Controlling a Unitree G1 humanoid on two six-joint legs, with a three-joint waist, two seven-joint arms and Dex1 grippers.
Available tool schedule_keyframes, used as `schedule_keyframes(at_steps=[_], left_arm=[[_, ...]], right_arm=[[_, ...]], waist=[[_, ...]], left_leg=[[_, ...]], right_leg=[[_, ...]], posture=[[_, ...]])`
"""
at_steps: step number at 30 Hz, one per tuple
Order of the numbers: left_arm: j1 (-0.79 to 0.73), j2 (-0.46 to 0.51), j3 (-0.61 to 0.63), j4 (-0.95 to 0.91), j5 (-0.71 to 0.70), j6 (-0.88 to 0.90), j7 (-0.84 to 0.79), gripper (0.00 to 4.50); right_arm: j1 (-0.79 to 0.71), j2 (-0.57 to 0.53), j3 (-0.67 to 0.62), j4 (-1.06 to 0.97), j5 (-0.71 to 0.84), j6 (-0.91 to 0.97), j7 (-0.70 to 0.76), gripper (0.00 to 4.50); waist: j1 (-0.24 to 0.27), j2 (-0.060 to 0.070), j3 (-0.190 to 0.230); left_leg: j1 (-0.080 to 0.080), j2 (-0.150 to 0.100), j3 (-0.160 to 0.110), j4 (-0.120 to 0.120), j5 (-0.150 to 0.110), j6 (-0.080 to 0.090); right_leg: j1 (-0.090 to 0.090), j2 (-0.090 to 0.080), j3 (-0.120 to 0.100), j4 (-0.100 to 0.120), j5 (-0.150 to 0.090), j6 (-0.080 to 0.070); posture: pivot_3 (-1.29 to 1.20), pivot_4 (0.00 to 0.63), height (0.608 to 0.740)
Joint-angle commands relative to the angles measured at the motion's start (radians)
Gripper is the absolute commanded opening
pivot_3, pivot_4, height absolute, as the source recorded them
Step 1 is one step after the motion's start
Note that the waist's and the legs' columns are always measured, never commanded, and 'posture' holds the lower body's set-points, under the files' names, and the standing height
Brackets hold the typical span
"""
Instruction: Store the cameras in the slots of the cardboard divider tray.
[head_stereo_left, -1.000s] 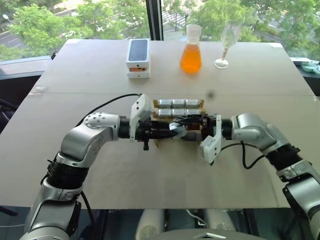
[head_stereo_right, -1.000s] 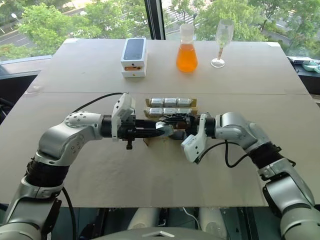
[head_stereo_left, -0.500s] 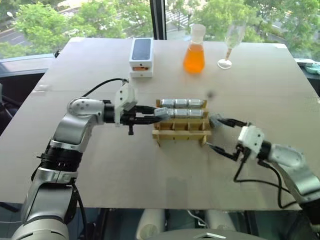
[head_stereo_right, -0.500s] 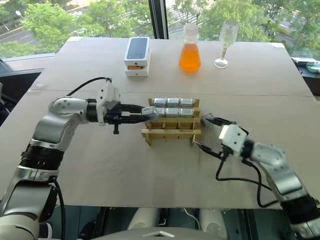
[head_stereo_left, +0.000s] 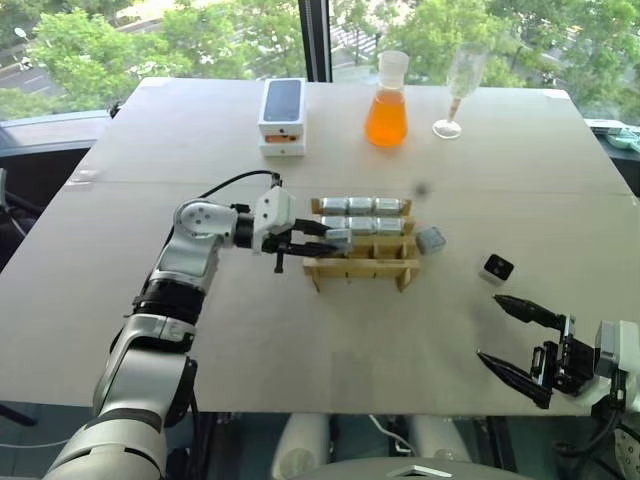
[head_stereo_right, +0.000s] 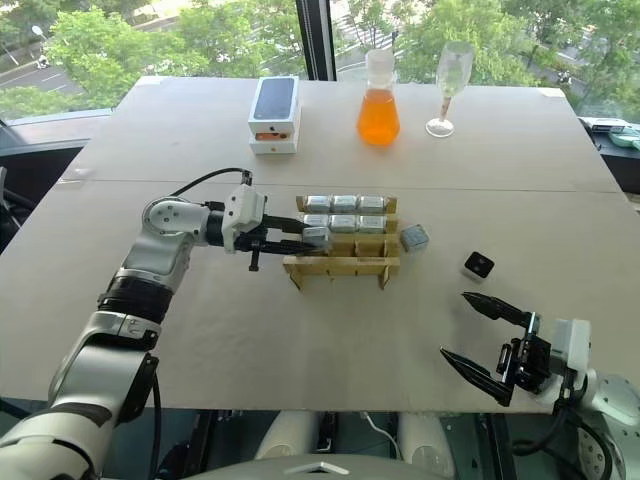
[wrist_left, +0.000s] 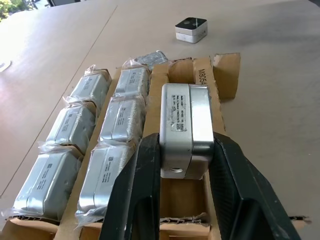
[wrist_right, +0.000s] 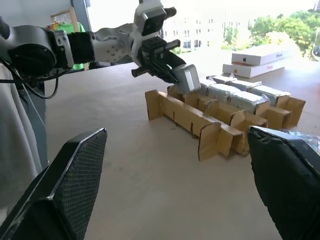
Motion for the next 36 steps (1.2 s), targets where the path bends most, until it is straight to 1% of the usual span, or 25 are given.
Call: schedule_keyframes(at_steps=[1, 5, 8, 12, 17, 19, 23, 27, 31, 33, 34, 35, 36], left_arm=[[-0.035, -0.011, 0.014, 0.058, 0.017, -0.056, -0.019, 0.77], [-0.061, -0.032, 0.009, 0.124, 0.040, -0.105, -0.014, 0.77], [-0.075, -0.031, 0.002, 0.157, 0.045, -0.112, -0.049, 0.77], [-0.085, 0.005, 0.016, 0.159, 0.015, -0.069, -0.134, 0.77], [-0.077, 0.048, -0.014, 0.161, 0.013, -0.061, -0.150, 0.77], [-0.079, 0.037, -0.004, 0.180, 0.041, -0.088, -0.140, 0.77], [-0.082, -0.004, 0.001, 0.201, 0.063, -0.083, -0.095, 0.77], [-0.071, -0.030, -0.010, 0.199, 0.085, -0.085, -0.090, 0.77], [-0.072, -0.031, -0.012, 0.206, 0.099, -0.053, -0.097, 0.77], [-0.078, -0.022, -0.008, 0.204, 0.096, -0.031, -0.109, 1.78], [-0.080, -0.018, -0.005, 0.202, 0.093, -0.022, -0.117, 2.04], [-0.082, -0.016, -0.003, 0.202, 0.094, -0.022, -0.118, 2.47], [-0.084, -0.015, 0.000, 0.202, 0.095, -0.025, -0.116, 3.01]], right_arm=[[-0.008, 0.006, -0.034, -0.018, -0.020, -0.036, 0.027, 4.45], [-0.032, 0.016, -0.028, 0.001, -0.052, -0.051, 0.033, 4.45], [-0.047, 0.021, -0.025, -0.004, -0.060, -0.044, 0.023, 4.45], [-0.050, 0.021, -0.029, -0.004, -0.063, -0.036, 0.016, 4.45], [-0.054, 0.026, -0.018, 0.015, -0.081, -0.046, 0.024, 4.45], [-0.063, 0.029, -0.015, 0.020, -0.083, -0.045, 0.025, 4.45], [-0.079, 0.035, -0.014, 0.025, -0.083, -0.039, 0.024, 4.45], [-0.092, 0.040, -0.013, 0.031, -0.086, -0.039, 0.025, 4.45], [-0.090, 0.043, -0.017, 0.029, -0.088, -0.043, 0.024, 4.45], [-0.085, 0.044, -0.020, 0.027, -0.089, -0.044, 0.023, 4.50], [-0.083, 0.045, -0.021, 0.027, -0.090, -0.045, 0.023, 4.50], [-0.082, 0.045, -0.021, 0.028, -0.090, -0.046, 0.024, 4.50], [-0.082, 0.046, -0.019, 0.029, -0.092, -0.047, 0.024, 4.50]], waist=[[0.000, 0.000, 0.000], [0.001, 0.000, 0.000], [0.001, 0.000, 0.000], [0.000, 0.000, 0.000], [0.000, 0.000, 0.000], [0.001, 0.000, 0.000], [0.001, 0.000, 0.000], [0.000, 0.000, 0.000], [0.001, 0.000, 0.000], [0.001, 0.000, 0.000], [0.001, 0.000, 0.000], [0.000, 0.000, 0.000], [0.000, 0.000, 0.000]], left_leg=[[0.000, 0.000, 0.000, 0.000, 0.000, 0.000], [0.000, 0.000, -0.001, 0.001, 0.000, 0.000], [0.001, 0.000, -0.001, 0.002, 0.000, 0.000], [0.001, 0.000, -0.001, 0.003, 0.000, 0.000], [0.000, 0.000, -0.001, 0.003, 0.000, 0.000], [0.000, 0.000, -0.001, 0.003, 0.000, 0.000], [0.000, 0.000, -0.001, 0.004, 0.000, 0.000], [0.000, 0.000, -0.001, 0.005, 0.000, 0.000], [0.000, 0.000, -0.002, 0.005, 0.000, 0.000], [0.000, 0.000, -0.002, 0.005, 0.000, 0.000], [0.000, 0.000, -0.001, 0.006, 0.000, 0.000], [0.000, 0.000, -0.001, 0.006, 0.000, 0.000], [0.000, 0.000, -0.001, 0.006, 0.000, 0.000]], right_leg=[[0.000, 0.000, 0.000, 0.000, 0.000, 0.000], [0.002, 0.000, -0.001, 0.000, 0.000, 0.000], [0.003, 0.000, -0.001, 0.000, 0.000, 0.000], [0.003, 0.000, -0.001, 0.000, 0.000, 0.000], [0.003, 0.001, -0.001, 0.000, 0.000, 0.000], [0.003, 0.001, -0.001, 0.000, 0.000, 0.000], [0.003, 0.000, -0.001, 0.000, 0.000, 0.000], [0.003, 0.001, -0.001, 0.001, 0.000, 0.000], [0.003, 0.001, -0.001, 0.001, 0.000, 0.000], [0.003, 0.000, -0.001, 0.001, 0.000, 0.000], [0.003, 0.000, -0.001, 0.001, 0.000, 0.000], [0.003, 0.000, -0.001, 0.001, 0.000, 0.000], [0.003, 0.001, -0.001, 0.001, 0.000, 0.000]], posture=[[0.00, 0.150, 0.740], [0.00, 0.150, 0.740], [0.00, 0.150, 0.740], [0.00, 0.150, 0.740], [0.00, 0.150, 0.740], [0.00, 0.150, 0.740], [0.00, 0.150, 0.740], [0.00, 0.150, 0.740], [0.00, 0.150, 0.740], [0.00, 0.150, 0.740], [0.00, 0.150, 0.740], [0.00, 0.150, 0.740], [0.00, 0.150, 0.740]])
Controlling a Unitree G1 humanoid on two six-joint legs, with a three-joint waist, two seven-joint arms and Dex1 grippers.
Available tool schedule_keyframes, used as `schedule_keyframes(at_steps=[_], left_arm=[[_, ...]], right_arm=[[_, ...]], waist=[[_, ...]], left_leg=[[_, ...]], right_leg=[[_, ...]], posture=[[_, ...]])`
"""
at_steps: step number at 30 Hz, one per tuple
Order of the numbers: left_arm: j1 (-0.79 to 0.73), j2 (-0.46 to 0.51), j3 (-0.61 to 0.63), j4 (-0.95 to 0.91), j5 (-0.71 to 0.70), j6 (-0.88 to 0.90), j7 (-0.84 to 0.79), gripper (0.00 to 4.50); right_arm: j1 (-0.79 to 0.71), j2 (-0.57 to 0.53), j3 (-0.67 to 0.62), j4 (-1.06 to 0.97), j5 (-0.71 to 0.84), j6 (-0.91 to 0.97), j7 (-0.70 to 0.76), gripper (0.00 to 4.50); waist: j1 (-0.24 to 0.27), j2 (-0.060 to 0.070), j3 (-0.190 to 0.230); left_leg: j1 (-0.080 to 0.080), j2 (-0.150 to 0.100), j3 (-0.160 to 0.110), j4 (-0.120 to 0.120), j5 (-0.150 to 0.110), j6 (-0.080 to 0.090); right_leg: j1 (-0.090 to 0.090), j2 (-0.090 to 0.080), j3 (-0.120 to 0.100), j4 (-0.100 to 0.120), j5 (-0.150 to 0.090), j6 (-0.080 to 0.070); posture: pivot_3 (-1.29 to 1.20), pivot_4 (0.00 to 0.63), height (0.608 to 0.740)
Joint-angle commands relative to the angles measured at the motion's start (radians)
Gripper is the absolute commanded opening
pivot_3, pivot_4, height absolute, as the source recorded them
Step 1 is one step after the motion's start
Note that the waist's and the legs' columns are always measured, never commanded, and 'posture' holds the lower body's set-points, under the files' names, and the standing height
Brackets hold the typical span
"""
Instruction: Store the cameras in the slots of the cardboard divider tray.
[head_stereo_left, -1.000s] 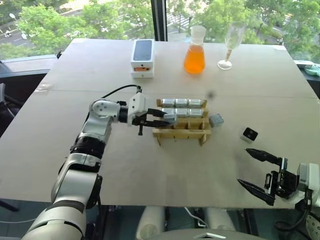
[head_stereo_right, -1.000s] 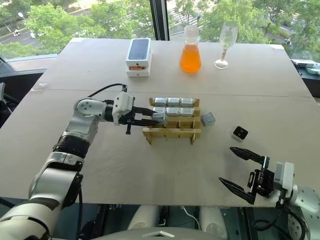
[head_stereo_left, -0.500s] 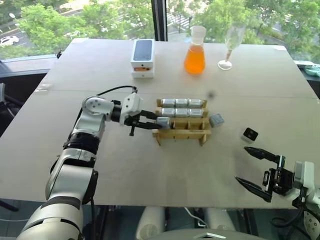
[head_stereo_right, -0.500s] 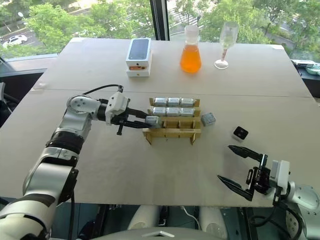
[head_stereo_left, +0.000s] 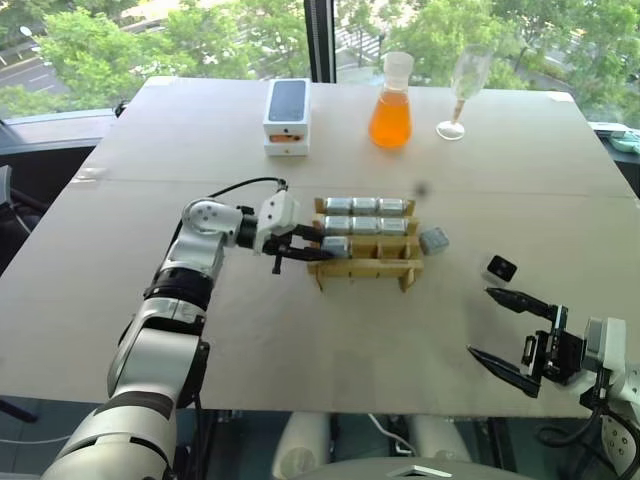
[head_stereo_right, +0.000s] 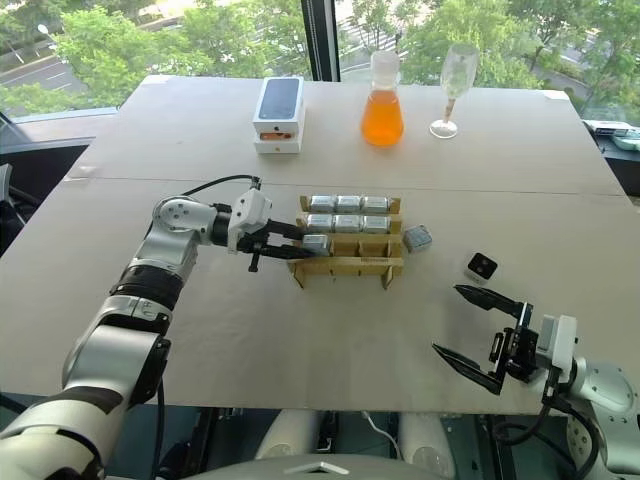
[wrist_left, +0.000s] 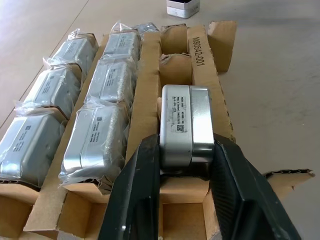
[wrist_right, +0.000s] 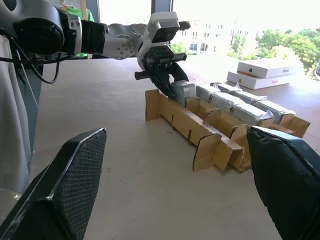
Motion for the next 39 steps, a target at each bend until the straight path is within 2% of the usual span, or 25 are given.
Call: schedule_keyframes(at_steps=[1, 2, 3, 6, 10, 16, 18, 19, 21, 25, 28, 33, 39], left_arm=[[-0.012, 0.014, 0.005, -0.005, 0.009, 0.016, -0.015, 3.37], [-0.015, 0.015, 0.009, -0.012, -0.001, 0.041, -0.022, 3.44], [-0.016, 0.018, 0.015, -0.024, -0.012, 0.059, -0.032, 3.95], [-0.004, 0.027, 0.045, -0.082, -0.050, 0.083, -0.033, 3.95], [0.072, 0.060, 0.099, -0.268, -0.138, 0.186, -0.031, 3.95], [0.291, 0.130, 0.194, -0.651, -0.285, 0.422, 0.078, 3.95], [0.384, 0.178, 0.221, -0.790, -0.337, 0.509, 0.095, 3.95], [0.433, 0.204, 0.233, -0.849, -0.334, 0.528, 0.119, 3.95], [0.531, 0.251, 0.266, -0.970, -0.344, 0.568, 0.153, 3.95], [0.671, 0.325, 0.331, -1.124, -0.410, 0.644, 0.181, 3.95], [0.699, 0.325, 0.358, -1.149, -0.418, 0.625, 0.215, 3.95], [0.690, 0.298, 0.410, -1.200, -0.480, 0.643, 0.302, 3.95], [0.719, 0.298, 0.427, -1.243, -0.492, 0.649, 0.370, 3.95]], right_arm=[[0.003, 0.007, -0.015, -0.011, 0.000, -0.012, 0.000, 4.50], [0.003, 0.008, -0.013, -0.011, -0.002, -0.011, -0.002, 4.50], [0.003, 0.009, -0.012, -0.012, -0.002, -0.010, -0.005, 4.50], [0.002, 0.010, -0.016, -0.016, -0.003, 0.009, -0.027, 4.50], [-0.006, 0.007, -0.032, -0.011, -0.014, 0.042, -0.087, 4.50], [-0.061, 0.047, -0.066, 0.020, -0.135, 0.106, -0.351, 4.50], [-0.077, 0.071, -0.087, 0.036, -0.218, 0.152, -0.506, 4.50], [-0.090, 0.061, -0.091, 0.054, -0.319, 0.190, -0.602, 4.50], [-0.115, 0.029, -0.091, 0.093, -0.374, 0.235, -0.647, 4.50], [-0.185, -0.067, -0.079, 0.215, -0.361, 0.297, -0.554, 4.50], [-0.248, -0.114, -0.058, 0.316, -0.358, 0.321, -0.486, 4.50], [-0.363, -0.119, -0.030, 0.430, -0.341, 0.296, -0.382, 4.50], [-0.438, -0.123, -0.002, 0.495, -0.337, 0.308, -0.307, 4.50]], waist=[[0.000, 0.000, 0.000], [0.000, 0.000, 0.000], [0.000, 0.000, 0.000], [0.000, 0.000, 0.000], [-0.004, 0.000, 0.000], [-0.002, 0.001, 0.000], [-0.006, 0.001, 0.000], [0.003, 0.002, 0.001], [0.004, 0.003, 0.001], [-0.007, 0.004, 0.001], [-0.005, 0.005, 0.002], [-0.002, 0.004, 0.002], [-0.004, 0.004, 0.002]], left_leg=[[0.000, 0.000, 0.000, 0.000, 0.000, 0.000], [0.000, 0.000, 0.000, 0.000, 0.000, 0.000], [0.000, 0.000, 0.000, 0.000, 0.000, 0.000], [0.000, 0.000, 0.000, 0.001, 0.000, 0.000], [0.000, 0.000, 0.000, 0.003, 0.000, 0.000], [0.000, 0.001, 0.000, 0.003, 0.001, -0.002], [0.000, 0.002, 0.000, 0.003, 0.001, -0.002], [0.000, 0.002, 0.000, 0.003, 0.001, -0.003], [0.000, 0.000, -0.001, 0.003, 0.002, -0.004], [0.001, 0.000, 0.002, 0.003, 0.000, 0.000], [0.001, 0.000, 0.001, 0.002, 0.000, 0.000], [0.002, 0.001, 0.000, 0.003, 0.000, 0.000], [0.001, 0.001, 0.001, 0.003, 0.000, 0.000]], right_leg=[[0.000, 0.000, 0.000, 0.000, 0.000, 0.000], [0.000, 0.000, 0.000, 0.000, 0.000, 0.000], [0.000, 0.000, 0.000, 0.000, 0.000, 0.000], [0.000, 0.000, 0.000, 0.002, 0.000, 0.000], [0.000, 0.000, 0.001, 0.002, 0.000, 0.000], [0.000, -0.005, 0.001, 0.003, 0.000, 0.000], [0.000, -0.006, 0.002, 0.003, 0.000, 0.000], [0.000, -0.006, 0.001, 0.004, 0.000, 0.000], [0.000, -0.008, 0.000, 0.004, 0.000, 0.000], [0.000, -0.008, 0.003, 0.003, 0.000, 0.000], [0.000, -0.007, 0.002, 0.003, 0.000, 0.000], [0.001, -0.005, 0.001, 0.003, 0.002, -0.002], [0.000, -0.006, 0.002, 0.003, 0.002, -0.002]], posture=[[0.00, 0.150, 0.740], [0.00, 0.150, 0.740], [0.00, 0.150, 0.740], [0.00, 0.150, 0.740], [0.00, 0.150, 0.740], [0.00, 0.150, 0.740], [0.00, 0.150, 0.740], [0.00, 0.150, 0.740], [0.00, 0.150, 0.740], [0.00, 0.150, 0.740], [0.00, 0.150, 0.740], [0.00, 0.150, 0.740], [0.00, 0.150, 0.740]])
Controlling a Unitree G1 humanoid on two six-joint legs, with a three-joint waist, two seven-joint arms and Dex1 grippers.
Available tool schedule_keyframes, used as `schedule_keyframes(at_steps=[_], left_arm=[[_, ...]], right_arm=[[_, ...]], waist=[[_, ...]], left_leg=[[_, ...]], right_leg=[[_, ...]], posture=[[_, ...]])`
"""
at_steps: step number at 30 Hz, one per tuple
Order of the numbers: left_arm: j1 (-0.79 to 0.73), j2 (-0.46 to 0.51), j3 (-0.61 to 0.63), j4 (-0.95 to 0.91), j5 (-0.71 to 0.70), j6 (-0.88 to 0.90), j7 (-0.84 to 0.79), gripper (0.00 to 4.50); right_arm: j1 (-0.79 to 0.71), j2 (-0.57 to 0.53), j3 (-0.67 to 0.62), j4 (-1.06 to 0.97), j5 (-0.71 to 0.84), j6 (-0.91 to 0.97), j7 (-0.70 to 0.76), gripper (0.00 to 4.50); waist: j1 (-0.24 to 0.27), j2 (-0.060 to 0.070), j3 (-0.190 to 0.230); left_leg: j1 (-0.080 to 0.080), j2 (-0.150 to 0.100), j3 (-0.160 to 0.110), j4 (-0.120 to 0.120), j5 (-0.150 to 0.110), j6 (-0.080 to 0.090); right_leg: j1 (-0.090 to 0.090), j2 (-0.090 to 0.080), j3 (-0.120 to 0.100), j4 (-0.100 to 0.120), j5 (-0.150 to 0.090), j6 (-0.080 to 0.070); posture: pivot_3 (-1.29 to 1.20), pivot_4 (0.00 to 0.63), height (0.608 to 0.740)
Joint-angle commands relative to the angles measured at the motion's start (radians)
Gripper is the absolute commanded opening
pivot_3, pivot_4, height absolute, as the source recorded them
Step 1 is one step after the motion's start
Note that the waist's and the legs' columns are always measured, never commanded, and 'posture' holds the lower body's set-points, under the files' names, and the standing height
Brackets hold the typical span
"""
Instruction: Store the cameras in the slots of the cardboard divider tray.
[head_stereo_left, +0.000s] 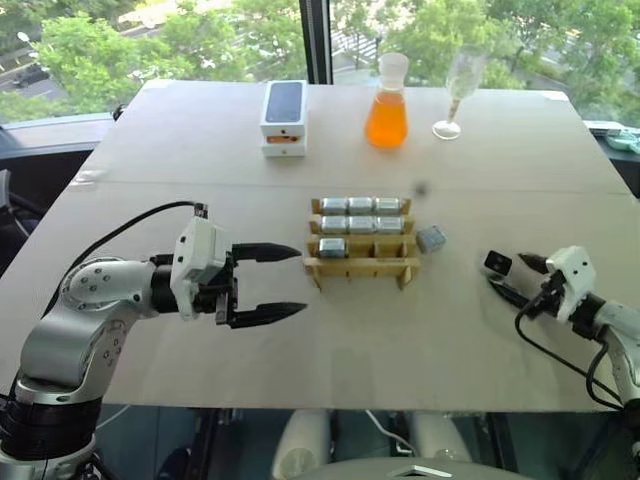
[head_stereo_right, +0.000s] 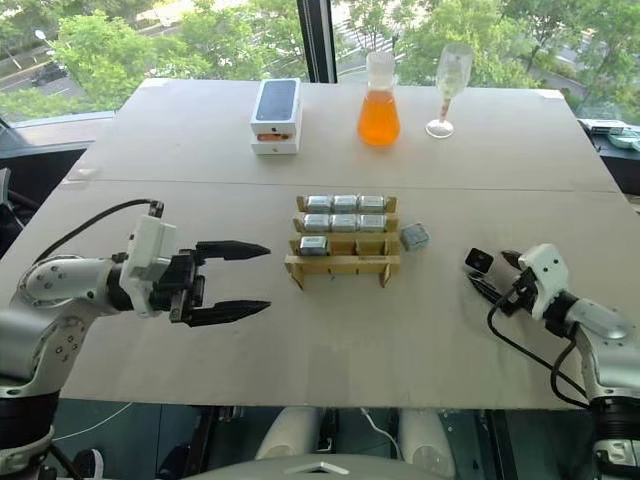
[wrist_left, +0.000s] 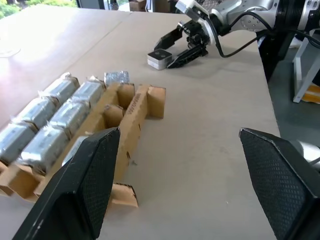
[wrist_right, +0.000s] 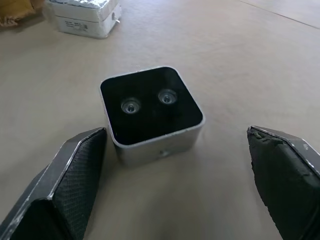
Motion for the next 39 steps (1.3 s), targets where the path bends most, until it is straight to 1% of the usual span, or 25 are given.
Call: schedule_keyframes(at_steps=[1, 2, 3, 4, 5, 8, 9, 13, 15, 17, 20, 22, 25, 27, 29, 34, 39], left_arm=[[0.019, 0.002, 0.035, -0.040, -0.034, 0.006, 0.031, 3.95], [0.030, 0.006, 0.036, -0.044, -0.039, 0.007, 0.030, 3.95], [0.042, 0.009, 0.034, -0.046, -0.037, 0.001, 0.030, 4.07], [0.051, 0.010, 0.033, -0.046, -0.035, -0.003, 0.030, 4.07], [0.055, 0.011, 0.031, -0.045, -0.034, -0.006, 0.031, 4.07], [0.059, 0.012, 0.025, -0.040, -0.030, -0.011, 0.033, 4.07], [0.052, 0.011, 0.021, -0.036, -0.034, -0.006, 0.036, 4.07], [0.001, 0.006, -0.014, -0.010, -0.040, 0.044, 0.072, 4.07], [-0.044, -0.003, -0.058, 0.015, -0.023, 0.104, 0.127, 4.07], [-0.083, -0.018, -0.095, 0.028, -0.031, 0.149, 0.154, 4.07], [-0.181, -0.064, -0.171, 0.066, -0.013, 0.167, 0.178, 4.07], [-0.266, -0.110, -0.214, 0.122, 0.008, 0.171, 0.199, 4.07], [-0.379, -0.171, -0.280, 0.223, 0.046, 0.165, 0.196, 4.07], [-0.433, -0.205, -0.305, 0.281, 0.064, 0.162, 0.192, 4.07], [-0.480, -0.231, -0.350, 0.349, 0.113, 0.122, 0.164, 4.07], [-0.566, -0.264, -0.406, 0.437, 0.109, 0.169, 0.076, 4.07], [-0.611, -0.273, -0.447, 0.490, 0.146, 0.138, -0.004, 4.07]], right_arm=[[-0.029, -0.012, 0.008, 0.021, 0.008, 0.006, 0.041, 4.50], [-0.037, -0.014, 0.011, 0.028, 0.007, 0.006, 0.051, 4.50], [-0.045, -0.017, 0.015, 0.034, 0.004, 0.002, 0.060, 4.24], [-0.050, -0.017, 0.016, 0.038, 0.003, -0.001, 0.066, 3.94], [-0.055, -0.017, 0.015, 0.039, 0.003, -0.001, 0.070, 3.56], [-0.061, -0.017, 0.017, 0.037, 0.001, -0.003, 0.078, 2.08], [-0.057, -0.018, 0.017, 0.027, -0.001, -0.008, 0.080, 1.96], [-0.050, -0.023, 0.038, -0.070, -0.038, -0.033, 0.058, 1.97], [-0.062, -0.039, 0.087, -0.078, -0.173, -0.254, 0.033, 1.97], [-0.080, -0.045, 0.117, -0.072, -0.279, -0.425, -0.019, 1.97], [-0.127, -0.033, 0.145, -0.141, -0.353, -0.547, -0.083, 1.97], [-0.159, -0.022, 0.174, -0.208, -0.389, -0.591, -0.111, 1.97], [-0.217, -0.020, 0.224, -0.285, -0.505, -0.675, -0.158, 1.97], [-0.247, -0.028, 0.253, -0.303, -0.561, -0.714, -0.176, 1.97], [-0.275, -0.039, 0.290, -0.313, -0.626, -0.774, -0.192, 1.97], [-0.352, -0.051, 0.400, -0.272, -0.745, -0.844, -0.191, 1.97], [-0.455, -0.045, 0.465, -0.191, -0.837, -0.882, -0.221, 1.97]], waist=[[0.000, 0.000, 0.000], [0.000, 0.000, 0.000], [-0.001, 0.000, 0.000], [-0.001, 0.000, 0.000], [0.000, 0.000, 0.000], [0.002, 0.000, 0.000], [0.002, 0.000, 0.000], [0.002, 0.000, 0.000], [0.001, 0.001, 0.000], [0.000, 0.001, 0.000], [0.000, 0.000, 0.001], [0.000, 0.000, 0.001], [0.002, 0.000, 0.001], [0.002, 0.000, 0.001], [0.002, 0.000, 0.001], [0.001, 0.000, 0.001], [-0.001, 0.000, 0.001]], left_leg=[[0.000, 0.000, 0.000, 0.000, 0.000, 0.000], [0.000, 0.000, 0.000, 0.000, 0.000, 0.000], [0.000, 0.000, 0.000, 0.000, 0.000, 0.000], [0.000, 0.000, 0.000, 0.000, 0.000, 0.000], [-0.001, 0.000, 0.000, 0.000, 0.000, 0.000], [-0.001, 0.000, 0.000, 0.000, 0.000, 0.000], [-0.001, 0.000, 0.000, 0.000, 0.000, 0.000], [-0.001, 0.000, 0.000, 0.000, 0.000, 0.000], [-0.001, 0.000, 0.000, 0.000, 0.000, 0.000], [-0.001, 0.000, 0.000, 0.000, 0.000, 0.000], [-0.001, 0.000, 0.000, 0.000, 0.000, 0.000], [-0.001, 0.000, 0.000, 0.000, 0.003, -0.005], [-0.002, 0.000, 0.000, 0.000, 0.003, -0.005], [-0.001, 0.000, 0.000, 0.000, 0.003, -0.005], [-0.002, 0.000, 0.000, 0.000, 0.003, -0.005], [-0.007, -0.001, 0.001, 0.000, 0.003, -0.005], [-0.008, 0.000, 0.001, 0.000, 0.003, -0.005]], right_leg=[[0.000, 0.000, 0.000, 0.000, 0.000, 0.000], [0.000, 0.000, 0.000, -0.001, 0.000, 0.000], [0.000, 0.000, 0.000, -0.001, 0.000, 0.000], [0.000, 0.000, 0.000, -0.002, 0.000, 0.000], [0.000, 0.000, 0.000, -0.002, 0.000, 0.000], [0.000, 0.000, 0.000, -0.002, 0.000, 0.000], [0.000, 0.000, 0.000, -0.002, 0.000, 0.000], [0.000, 0.000, -0.001, -0.002, 0.000, 0.000], [0.000, 0.000, -0.001, -0.002, 0.000, 0.000], [0.000, 0.000, 0.000, -0.002, 0.000, 0.001], [0.000, 0.002, 0.000, -0.002, 0.001, 0.001], [-0.001, 0.005, 0.001, -0.002, 0.001, 0.002], [-0.001, 0.006, 0.000, -0.002, 0.001, 0.002], [-0.001, 0.006, 0.001, -0.002, 0.001, 0.002], [-0.001, 0.006, 0.001, -0.003, 0.001, 0.002], [-0.006, 0.006, 0.002, -0.004, 0.001, 0.002], [-0.008, 0.006, 0.002, -0.003, 0.001, 0.002]], posture=[[0.00, 0.150, 0.740], [0.00, 0.150, 0.740], [0.00, 0.150, 0.740], [0.00, 0.150, 0.740], [0.00, 0.150, 0.740], [0.00, 0.150, 0.740], [0.00, 0.150, 0.740], [0.00, 0.150, 0.740], [0.00, 0.150, 0.740], [0.00, 0.150, 0.740], [0.00, 0.150, 0.740], [0.00, 0.150, 0.740], [0.00, 0.150, 0.740], [0.00, 0.150, 0.740], [0.00, 0.150, 0.740], [0.00, 0.150, 0.740], [0.00, 0.150, 0.740]])
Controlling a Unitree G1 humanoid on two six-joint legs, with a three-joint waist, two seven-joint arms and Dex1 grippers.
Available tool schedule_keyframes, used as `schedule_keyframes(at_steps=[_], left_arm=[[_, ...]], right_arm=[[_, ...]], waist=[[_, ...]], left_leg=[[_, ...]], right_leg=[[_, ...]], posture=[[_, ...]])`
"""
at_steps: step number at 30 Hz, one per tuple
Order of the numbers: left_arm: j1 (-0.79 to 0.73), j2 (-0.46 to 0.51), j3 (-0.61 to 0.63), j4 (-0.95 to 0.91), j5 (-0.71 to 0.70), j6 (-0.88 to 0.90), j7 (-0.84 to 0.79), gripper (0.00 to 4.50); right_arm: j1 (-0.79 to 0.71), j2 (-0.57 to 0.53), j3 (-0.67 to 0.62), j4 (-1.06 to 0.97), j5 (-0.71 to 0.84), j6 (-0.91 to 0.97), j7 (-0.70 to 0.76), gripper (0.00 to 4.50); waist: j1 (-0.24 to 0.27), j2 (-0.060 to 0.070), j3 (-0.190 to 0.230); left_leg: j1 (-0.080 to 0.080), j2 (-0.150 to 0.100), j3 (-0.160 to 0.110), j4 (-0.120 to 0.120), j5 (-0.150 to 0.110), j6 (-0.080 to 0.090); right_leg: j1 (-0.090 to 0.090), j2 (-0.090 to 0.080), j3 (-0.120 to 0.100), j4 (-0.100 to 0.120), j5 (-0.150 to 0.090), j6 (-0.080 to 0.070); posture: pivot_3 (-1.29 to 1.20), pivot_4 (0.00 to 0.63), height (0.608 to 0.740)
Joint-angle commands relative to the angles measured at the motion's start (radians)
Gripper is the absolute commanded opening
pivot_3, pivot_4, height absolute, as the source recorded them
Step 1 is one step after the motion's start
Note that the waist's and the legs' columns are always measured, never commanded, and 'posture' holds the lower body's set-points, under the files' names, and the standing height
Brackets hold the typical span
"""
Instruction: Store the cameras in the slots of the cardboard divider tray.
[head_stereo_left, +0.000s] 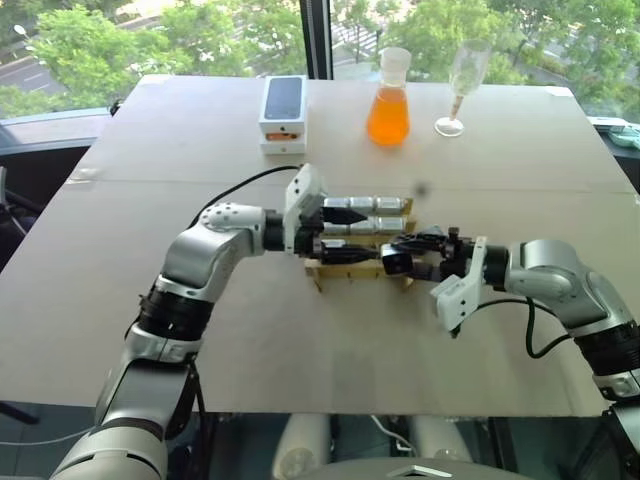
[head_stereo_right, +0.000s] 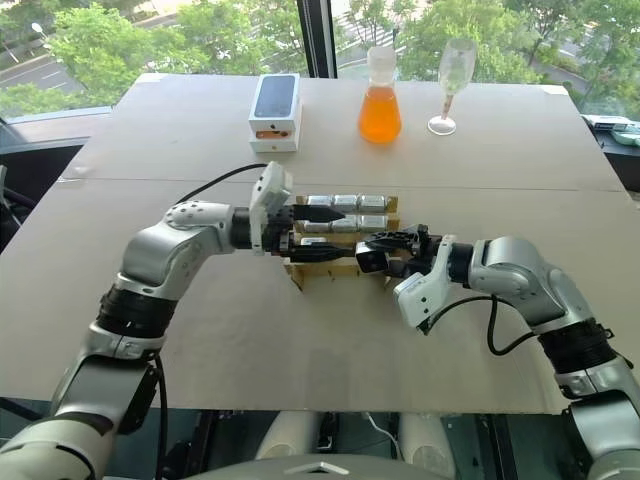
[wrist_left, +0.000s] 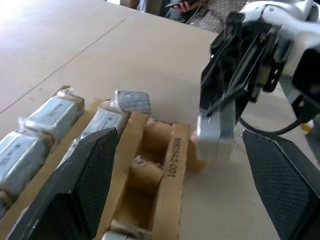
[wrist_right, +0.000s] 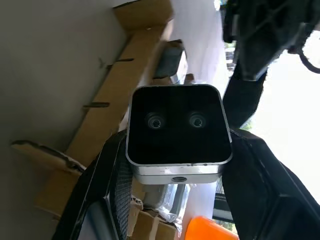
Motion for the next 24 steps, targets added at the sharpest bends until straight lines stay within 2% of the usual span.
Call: schedule_keyframes(at_steps=[1, 6, 15, 16, 18, 21, 23, 24], left_arm=[[-0.034, 0.005, -0.030, 0.018, 0.035, -0.038, -0.075, 4.07], [-0.036, 0.003, -0.051, 0.038, 0.064, -0.043, -0.116, 4.07], [-0.018, -0.032, -0.026, 0.034, 0.057, -0.023, -0.113, 4.07], [-0.016, -0.030, -0.028, 0.032, 0.057, -0.022, -0.118, 3.56], [-0.010, -0.026, -0.033, 0.029, 0.061, -0.023, -0.128, 2.88], [0.002, -0.008, -0.050, 0.016, 0.071, -0.024, -0.161, 1.17], [0.005, -0.004, -0.050, 0.011, 0.071, -0.015, -0.165, 0.69], [0.006, -0.003, -0.050, 0.010, 0.073, -0.015, -0.165, 0.70]], right_arm=[[-0.089, 0.004, 0.025, 0.032, -0.058, -0.049, -0.052, 1.97], [-0.134, 0.002, 0.043, 0.051, -0.079, -0.068, -0.095, 1.97], [-0.099, -0.006, 0.081, -0.012, -0.032, -0.043, -0.077, 1.97], [-0.101, -0.004, 0.082, -0.014, -0.029, -0.042, -0.079, 1.97], [-0.106, 0.002, 0.081, -0.018, -0.017, -0.035, -0.079, 1.97], [-0.116, 0.004, 0.079, -0.018, -0.017, -0.029, -0.086, 1.97], [-0.117, -0.002, 0.077, -0.010, -0.018, -0.029, -0.089, 1.97], [-0.115, -0.004, 0.076, -0.007, -0.017, -0.025, -0.089, 1.97]], waist=[[-0.003, 0.000, 0.000], [-0.005, 0.000, 0.000], [-0.001, 0.000, 0.000], [-0.001, 0.000, 0.000], [-0.002, 0.000, 0.000], [-0.003, 0.000, 0.000], [-0.003, 0.000, 0.000], [-0.003, 0.000, 0.000]], left_leg=[[0.000, 0.000, 0.000, 0.000, 0.000, 0.000], [0.000, 0.000, 0.000, 0.000, 0.000, 0.000], [-0.006, 0.000, 0.000, 0.002, 0.000, 0.000], [-0.006, 0.000, 0.000, 0.002, 0.000, 0.000], [-0.006, 0.000, -0.001, 0.002, 0.000, 0.000], [-0.006, 0.000, 0.000, 0.002, 0.000, 0.000], [-0.007, 0.000, -0.001, 0.002, 0.000, 0.000], [-0.007, 0.000, -0.001, 0.002, 0.000, 0.000]], right_leg=[[0.000, 0.000, 0.000, 0.000, 0.000, 0.000], [0.000, 0.000, 0.000, 0.000, 0.000, 0.000], [-0.005, -0.001, 0.000, 0.001, 0.000, 0.000], [-0.006, -0.001, 0.000, 0.002, 0.000, 0.000], [-0.006, -0.001, 0.000, 0.002, 0.000, 0.000], [-0.006, -0.001, 0.000, 0.002, 0.000, 0.000], [-0.006, -0.001, 0.000, 0.002, 0.000, 0.000], [-0.006, -0.001, 0.000, 0.002, 0.000, 0.000]], posture=[[0.00, 0.150, 0.740], [0.00, 0.150, 0.740], [0.00, 0.150, 0.740], [0.00, 0.150, 0.740], [0.00, 0.150, 0.740], [0.00, 0.150, 0.740], [0.00, 0.150, 0.740], [0.00, 0.150, 0.740]])
